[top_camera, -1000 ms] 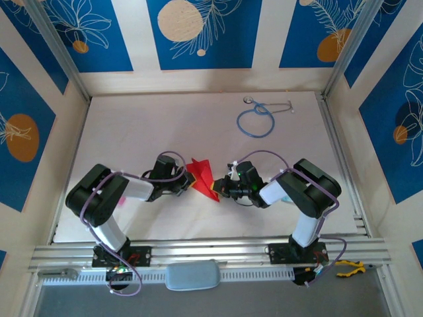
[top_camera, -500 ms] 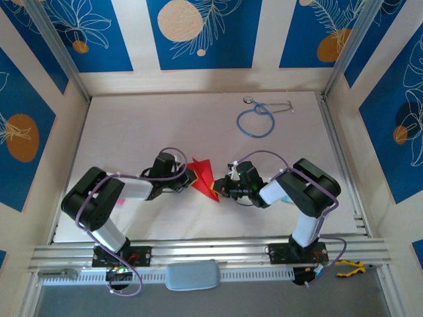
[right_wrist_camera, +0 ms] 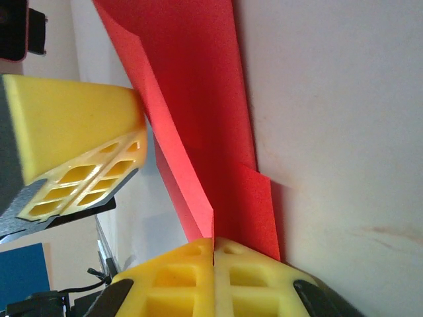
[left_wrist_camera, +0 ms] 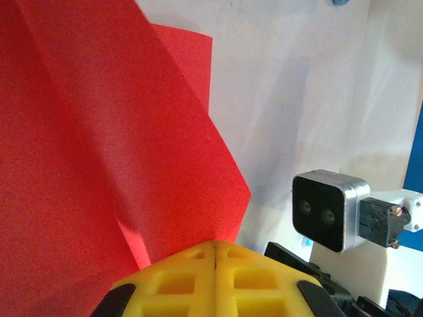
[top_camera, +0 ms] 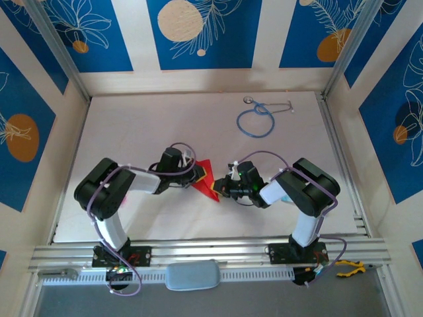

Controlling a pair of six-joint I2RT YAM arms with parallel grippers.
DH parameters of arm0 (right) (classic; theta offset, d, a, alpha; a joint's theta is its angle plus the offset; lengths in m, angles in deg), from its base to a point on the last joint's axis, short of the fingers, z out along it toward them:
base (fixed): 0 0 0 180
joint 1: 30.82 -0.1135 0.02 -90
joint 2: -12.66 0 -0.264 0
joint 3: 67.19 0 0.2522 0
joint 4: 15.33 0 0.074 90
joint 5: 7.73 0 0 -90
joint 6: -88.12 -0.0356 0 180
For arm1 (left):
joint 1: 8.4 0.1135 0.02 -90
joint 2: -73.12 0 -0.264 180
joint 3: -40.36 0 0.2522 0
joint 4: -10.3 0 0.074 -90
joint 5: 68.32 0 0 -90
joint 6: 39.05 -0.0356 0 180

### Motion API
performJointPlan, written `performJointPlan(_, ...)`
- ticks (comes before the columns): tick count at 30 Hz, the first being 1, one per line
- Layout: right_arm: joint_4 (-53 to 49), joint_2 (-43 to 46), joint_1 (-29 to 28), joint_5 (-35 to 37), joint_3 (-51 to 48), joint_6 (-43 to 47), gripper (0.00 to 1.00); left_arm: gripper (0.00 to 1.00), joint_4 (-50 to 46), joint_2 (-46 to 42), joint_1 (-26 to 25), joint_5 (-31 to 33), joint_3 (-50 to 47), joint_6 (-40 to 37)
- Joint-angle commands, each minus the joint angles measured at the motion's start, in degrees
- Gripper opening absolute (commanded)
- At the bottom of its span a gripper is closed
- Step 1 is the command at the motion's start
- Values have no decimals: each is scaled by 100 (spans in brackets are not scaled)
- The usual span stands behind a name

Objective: Fold a paper plane with a square sheet of paper (pick it up from the middle)
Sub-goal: Fourth fold the wing at the center of the table.

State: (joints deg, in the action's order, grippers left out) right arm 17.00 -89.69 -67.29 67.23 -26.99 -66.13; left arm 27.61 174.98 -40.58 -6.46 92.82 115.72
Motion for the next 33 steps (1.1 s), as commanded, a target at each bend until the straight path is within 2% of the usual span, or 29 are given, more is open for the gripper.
performJointPlan(1,-253,-229,19,143,-145,-26,3,5,51,138,-71,-114,202,-97)
performJointPlan(33,-293,-216,44,168,-171,-105,3,5,40,702,-90,-204,427,-99)
